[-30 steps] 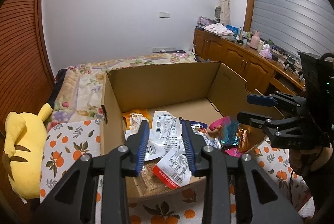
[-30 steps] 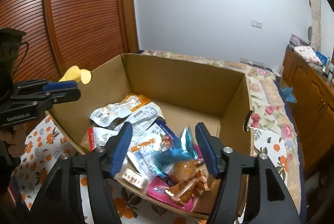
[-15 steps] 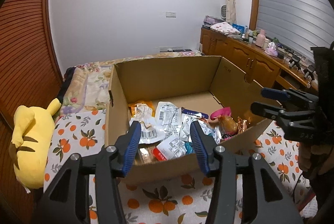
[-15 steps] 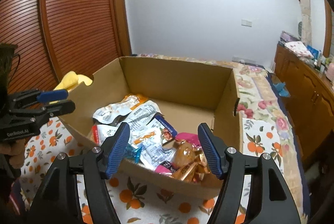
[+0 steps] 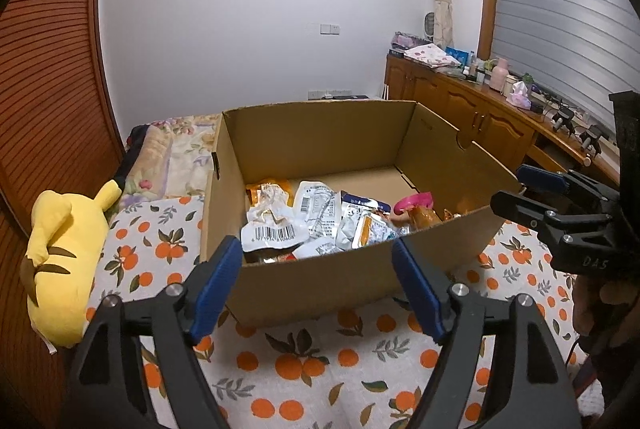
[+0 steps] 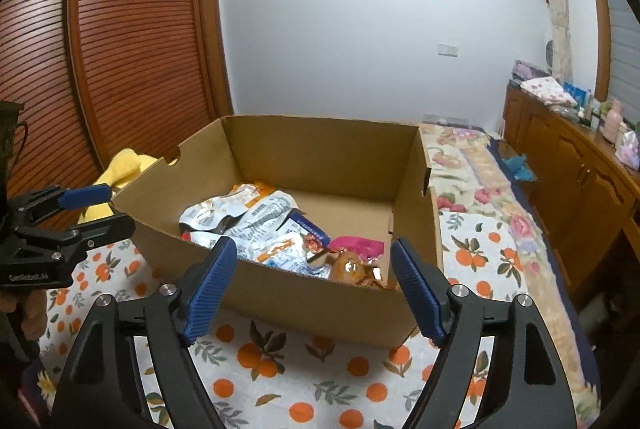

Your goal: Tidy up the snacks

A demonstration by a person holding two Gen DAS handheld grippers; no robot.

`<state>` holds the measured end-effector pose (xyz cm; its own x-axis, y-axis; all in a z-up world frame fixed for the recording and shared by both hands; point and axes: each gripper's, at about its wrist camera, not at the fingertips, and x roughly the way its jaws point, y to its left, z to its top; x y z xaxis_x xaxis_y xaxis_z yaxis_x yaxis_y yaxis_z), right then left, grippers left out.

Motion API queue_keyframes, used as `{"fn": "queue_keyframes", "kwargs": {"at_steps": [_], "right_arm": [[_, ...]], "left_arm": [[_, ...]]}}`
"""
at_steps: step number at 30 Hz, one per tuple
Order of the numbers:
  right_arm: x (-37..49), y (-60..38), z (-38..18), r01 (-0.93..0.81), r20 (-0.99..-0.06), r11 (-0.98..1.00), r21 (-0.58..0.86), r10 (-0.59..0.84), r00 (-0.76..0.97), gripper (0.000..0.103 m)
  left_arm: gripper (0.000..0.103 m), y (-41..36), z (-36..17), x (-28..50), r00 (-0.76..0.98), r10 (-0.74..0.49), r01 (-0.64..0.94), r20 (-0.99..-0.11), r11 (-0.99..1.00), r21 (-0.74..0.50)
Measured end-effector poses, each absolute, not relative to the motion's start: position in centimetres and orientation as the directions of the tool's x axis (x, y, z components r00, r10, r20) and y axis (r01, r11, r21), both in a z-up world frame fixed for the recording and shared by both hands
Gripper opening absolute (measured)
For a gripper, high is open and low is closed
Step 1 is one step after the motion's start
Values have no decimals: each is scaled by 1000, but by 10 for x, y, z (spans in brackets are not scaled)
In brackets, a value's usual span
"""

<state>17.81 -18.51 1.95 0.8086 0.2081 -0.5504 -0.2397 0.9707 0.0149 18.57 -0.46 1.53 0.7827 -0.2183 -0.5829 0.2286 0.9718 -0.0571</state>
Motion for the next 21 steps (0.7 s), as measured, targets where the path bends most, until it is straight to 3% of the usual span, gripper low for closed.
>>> {"fn": "queue_keyframes", "kwargs": {"at_steps": [4,8,21], "right_arm": [[172,-185,22,-234,-541,972,13,204,816,86],[168,-186,24,-228,-529,974,17,202,824,90],[154,-186,34,-213,-493,977,21,195,848,95]], "left_arm": [[80,-3,17,180,795,-210,213,-570,975,-63],[101,0,19,174,799,-214,207,-562,975,-77],[103,-7,28,154,837,-153,175,-526,985,-7]]}}
